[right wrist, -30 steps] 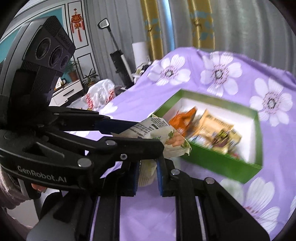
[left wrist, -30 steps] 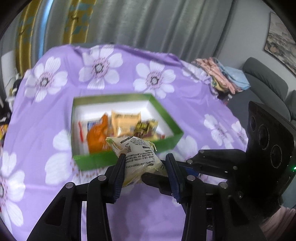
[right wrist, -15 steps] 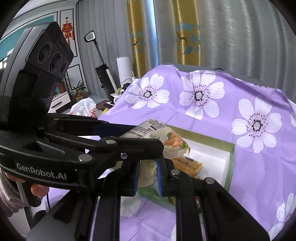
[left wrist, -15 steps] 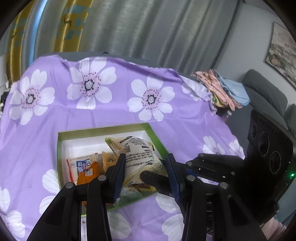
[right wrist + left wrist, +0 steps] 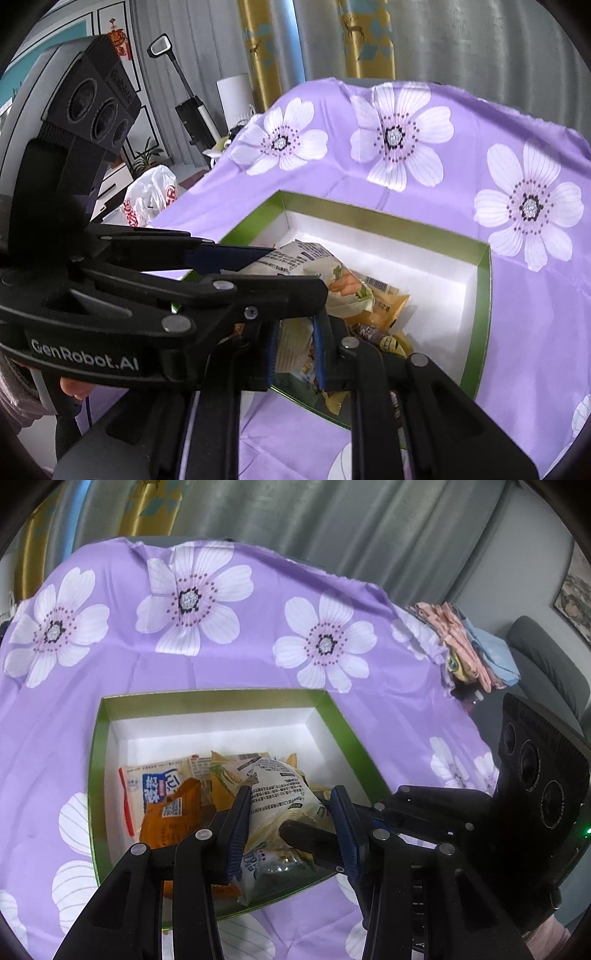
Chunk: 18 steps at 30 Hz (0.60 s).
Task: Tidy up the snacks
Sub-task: 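Lower the white-green packet into the box and open the right tool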
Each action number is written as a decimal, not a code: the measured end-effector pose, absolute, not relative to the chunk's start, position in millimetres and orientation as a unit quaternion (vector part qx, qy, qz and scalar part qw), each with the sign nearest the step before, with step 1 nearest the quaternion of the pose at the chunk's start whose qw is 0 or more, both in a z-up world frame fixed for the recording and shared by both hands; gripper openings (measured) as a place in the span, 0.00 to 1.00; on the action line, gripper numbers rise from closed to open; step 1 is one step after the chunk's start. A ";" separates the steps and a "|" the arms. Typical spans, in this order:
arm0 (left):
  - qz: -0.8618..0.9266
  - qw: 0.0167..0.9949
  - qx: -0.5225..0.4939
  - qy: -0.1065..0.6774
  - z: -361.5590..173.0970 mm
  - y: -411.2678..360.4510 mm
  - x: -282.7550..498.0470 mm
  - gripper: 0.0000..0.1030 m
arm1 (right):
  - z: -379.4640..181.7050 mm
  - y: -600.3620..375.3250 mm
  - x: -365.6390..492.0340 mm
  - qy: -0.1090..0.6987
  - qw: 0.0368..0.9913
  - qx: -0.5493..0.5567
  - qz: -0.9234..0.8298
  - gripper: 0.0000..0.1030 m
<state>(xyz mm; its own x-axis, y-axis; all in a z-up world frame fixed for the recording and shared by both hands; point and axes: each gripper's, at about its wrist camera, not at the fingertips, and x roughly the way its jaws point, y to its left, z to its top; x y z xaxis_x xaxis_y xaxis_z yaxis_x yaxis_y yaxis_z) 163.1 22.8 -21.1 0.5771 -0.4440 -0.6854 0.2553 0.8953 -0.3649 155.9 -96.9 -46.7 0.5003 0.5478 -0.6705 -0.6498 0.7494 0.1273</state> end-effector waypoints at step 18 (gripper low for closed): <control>-0.141 0.888 -0.075 0.432 -28.1 19.8 156.1 0.42 | -58.3 -95.0 151.8 0.403 0.851 -0.061 0.331 0.27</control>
